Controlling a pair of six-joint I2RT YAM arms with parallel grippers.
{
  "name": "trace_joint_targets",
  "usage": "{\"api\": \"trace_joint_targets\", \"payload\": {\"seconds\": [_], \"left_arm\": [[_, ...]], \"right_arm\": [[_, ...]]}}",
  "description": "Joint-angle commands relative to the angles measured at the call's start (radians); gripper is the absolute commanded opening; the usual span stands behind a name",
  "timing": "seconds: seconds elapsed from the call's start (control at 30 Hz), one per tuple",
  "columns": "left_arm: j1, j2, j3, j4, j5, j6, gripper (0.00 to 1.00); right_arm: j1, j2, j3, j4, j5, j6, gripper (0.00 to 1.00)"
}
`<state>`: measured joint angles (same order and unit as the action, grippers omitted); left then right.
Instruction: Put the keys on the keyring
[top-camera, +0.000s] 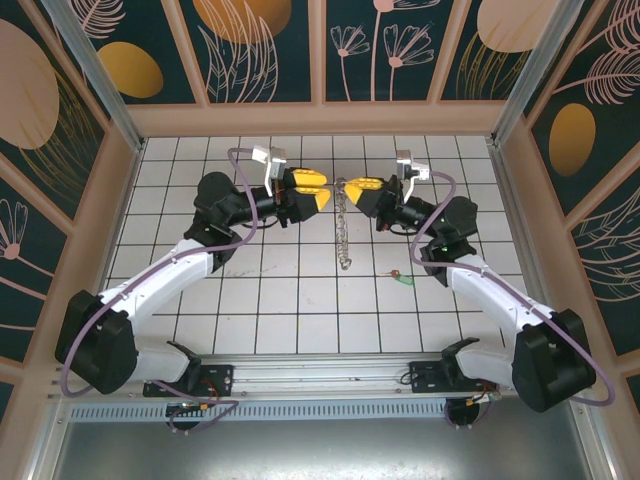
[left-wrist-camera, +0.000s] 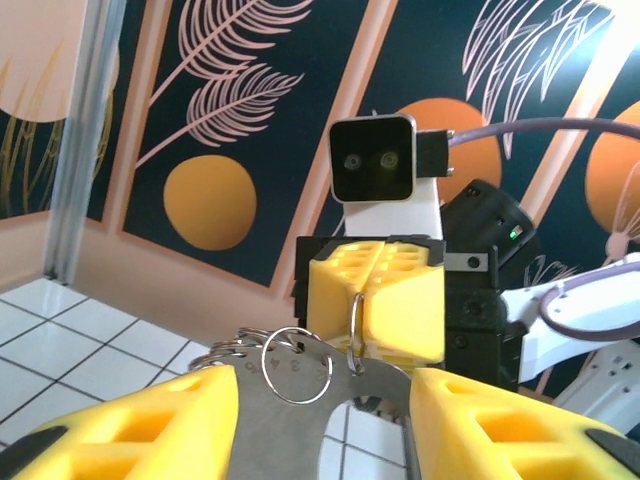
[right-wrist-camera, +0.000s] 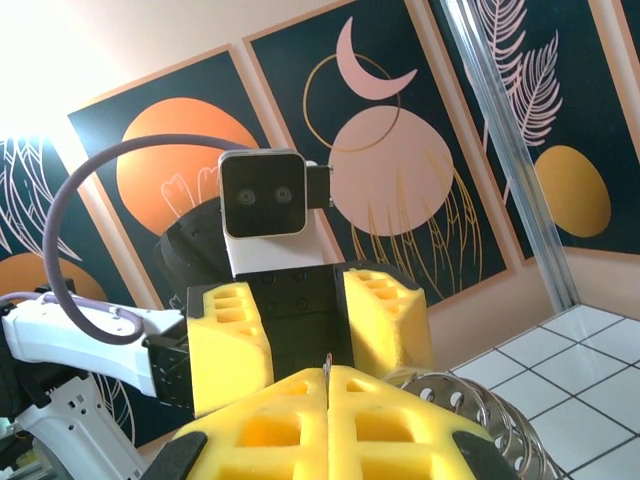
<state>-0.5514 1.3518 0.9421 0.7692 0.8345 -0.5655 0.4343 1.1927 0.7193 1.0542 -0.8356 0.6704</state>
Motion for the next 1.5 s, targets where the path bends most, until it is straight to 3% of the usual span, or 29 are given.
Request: {"api": "trace_joint_targets", "payload": {"seconds": [0.0,0.53,1.47], "left_arm": [[0.001,0.016,-0.013,0.153,0.042,-0.089,0.47],[0.002,0.086,-0.024,0.475,0.061,-0.324,0.37],[0.002,0.162,-0.017,0.549,0.07,-0.381,0.35]], "right_arm": [[0.01,0.001,0.032,0.153,0.029,0.047,0.0],[0.051,0.062,0.031,0.288,0.09,0.112,0.0],[0.077,0.079,0.045,0.27,0.093,0.091,0.0]]}}
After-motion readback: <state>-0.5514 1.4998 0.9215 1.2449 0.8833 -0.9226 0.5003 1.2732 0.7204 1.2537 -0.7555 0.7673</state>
